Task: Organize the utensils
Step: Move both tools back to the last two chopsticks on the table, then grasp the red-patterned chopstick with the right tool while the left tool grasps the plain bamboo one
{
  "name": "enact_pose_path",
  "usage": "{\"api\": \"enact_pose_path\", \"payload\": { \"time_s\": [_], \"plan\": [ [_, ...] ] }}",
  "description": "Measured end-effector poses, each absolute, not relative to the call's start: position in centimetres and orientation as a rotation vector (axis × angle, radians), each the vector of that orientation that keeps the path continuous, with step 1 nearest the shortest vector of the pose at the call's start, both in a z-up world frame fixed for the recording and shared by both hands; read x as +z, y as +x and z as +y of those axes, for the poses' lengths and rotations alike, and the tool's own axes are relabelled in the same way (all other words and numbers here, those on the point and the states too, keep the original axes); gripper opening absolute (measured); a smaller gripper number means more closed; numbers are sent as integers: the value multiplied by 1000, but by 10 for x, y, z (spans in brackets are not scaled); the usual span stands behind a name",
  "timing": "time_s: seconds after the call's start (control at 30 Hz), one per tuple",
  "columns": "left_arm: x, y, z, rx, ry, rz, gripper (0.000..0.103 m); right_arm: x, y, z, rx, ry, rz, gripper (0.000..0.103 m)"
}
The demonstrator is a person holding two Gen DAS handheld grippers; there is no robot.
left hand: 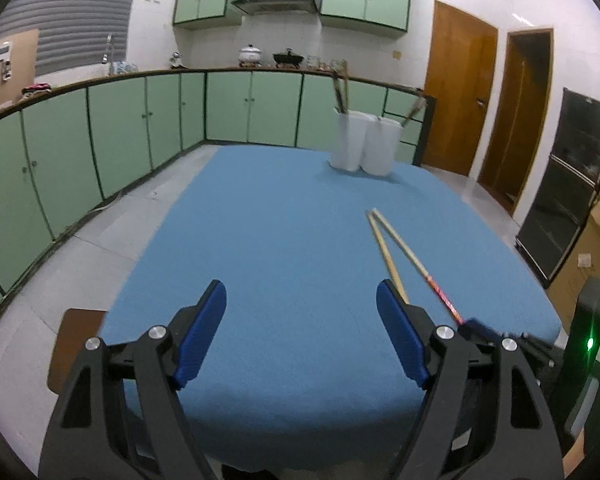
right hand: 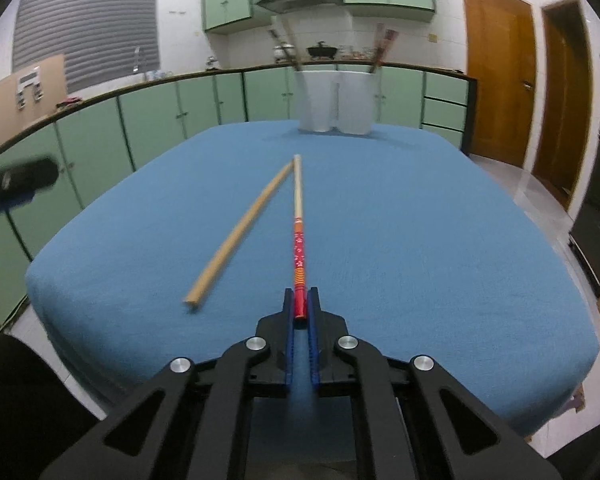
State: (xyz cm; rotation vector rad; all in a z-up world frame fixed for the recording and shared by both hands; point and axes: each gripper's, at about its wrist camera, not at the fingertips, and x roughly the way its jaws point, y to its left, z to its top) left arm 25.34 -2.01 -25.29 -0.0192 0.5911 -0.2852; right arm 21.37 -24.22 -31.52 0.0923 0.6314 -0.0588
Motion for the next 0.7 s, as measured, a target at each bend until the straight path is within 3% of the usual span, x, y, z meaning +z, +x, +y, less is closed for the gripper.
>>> {"api": "enact_pose_path", "payload": {
  "time_s": [0.57, 0.7],
  "plan": [
    [-316, 259, -107, -334, 68, 686, 75, -315, 201, -298, -124, 166, 644, 9],
    [-325, 262, -116, -318, 97, 699, 70, -317, 202, -298, -120, 155, 637, 11]
  ]
}}
